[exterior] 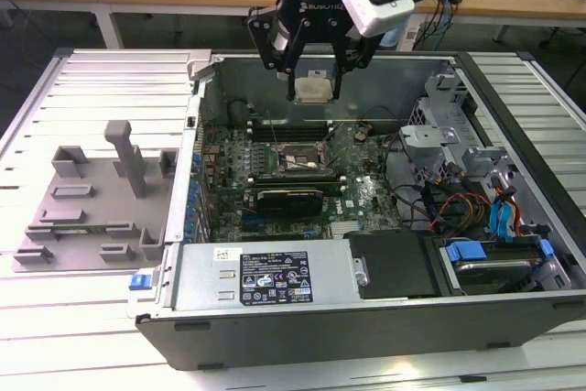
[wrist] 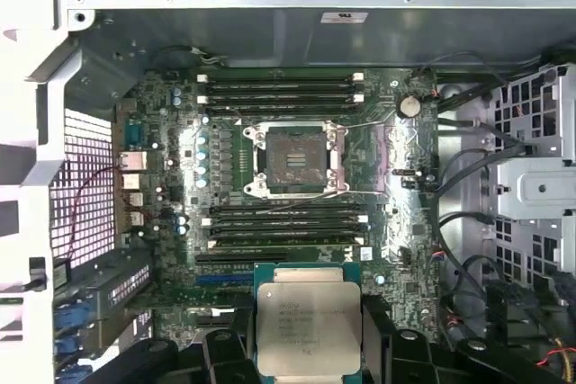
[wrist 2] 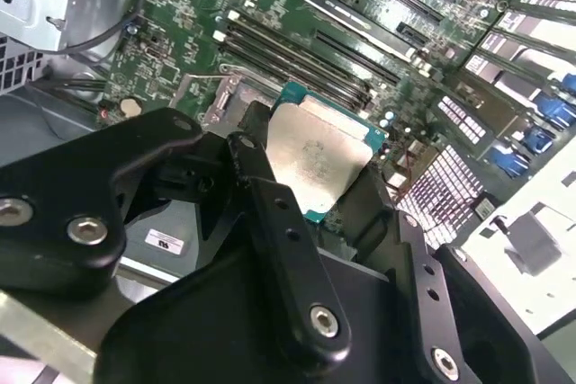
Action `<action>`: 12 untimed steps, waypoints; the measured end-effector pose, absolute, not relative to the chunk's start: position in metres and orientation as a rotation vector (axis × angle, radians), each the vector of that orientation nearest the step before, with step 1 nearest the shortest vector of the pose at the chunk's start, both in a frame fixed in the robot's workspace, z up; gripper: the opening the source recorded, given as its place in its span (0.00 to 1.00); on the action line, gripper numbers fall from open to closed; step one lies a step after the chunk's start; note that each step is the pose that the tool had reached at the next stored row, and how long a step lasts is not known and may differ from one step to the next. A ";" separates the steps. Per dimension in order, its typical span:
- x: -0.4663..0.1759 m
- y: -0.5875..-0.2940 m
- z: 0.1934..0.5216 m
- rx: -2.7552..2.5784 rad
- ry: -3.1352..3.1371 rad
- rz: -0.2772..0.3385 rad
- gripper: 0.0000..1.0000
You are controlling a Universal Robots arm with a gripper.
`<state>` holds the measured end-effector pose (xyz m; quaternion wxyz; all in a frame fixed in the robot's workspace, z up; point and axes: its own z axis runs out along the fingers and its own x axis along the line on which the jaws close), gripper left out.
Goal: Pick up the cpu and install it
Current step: 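Pick up the cpu and move it towards the insertion slot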
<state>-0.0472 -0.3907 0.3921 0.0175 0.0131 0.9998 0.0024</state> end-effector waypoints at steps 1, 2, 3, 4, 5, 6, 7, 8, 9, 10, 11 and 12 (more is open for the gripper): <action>-0.045 -0.391 0.392 0.041 3.106 0.008 0.55; -0.043 -0.391 0.392 0.041 3.106 0.008 0.55; -0.042 -0.391 0.392 0.040 3.106 0.007 0.55; -0.037 -0.391 0.392 0.041 3.106 0.008 0.55; -0.034 -0.391 0.392 0.041 3.106 0.008 0.55; -0.029 -0.391 0.392 0.041 3.106 0.008 0.55; -0.025 -0.391 0.392 0.040 3.106 0.008 0.55; -0.022 -0.391 0.392 0.041 3.106 0.007 0.55; -0.020 -0.391 0.392 0.041 3.106 0.007 0.55; -0.018 -0.391 0.392 0.041 3.106 0.008 0.55; -0.017 -0.391 0.392 0.040 3.106 0.008 0.55; -0.014 -0.391 0.392 0.040 3.106 0.007 0.55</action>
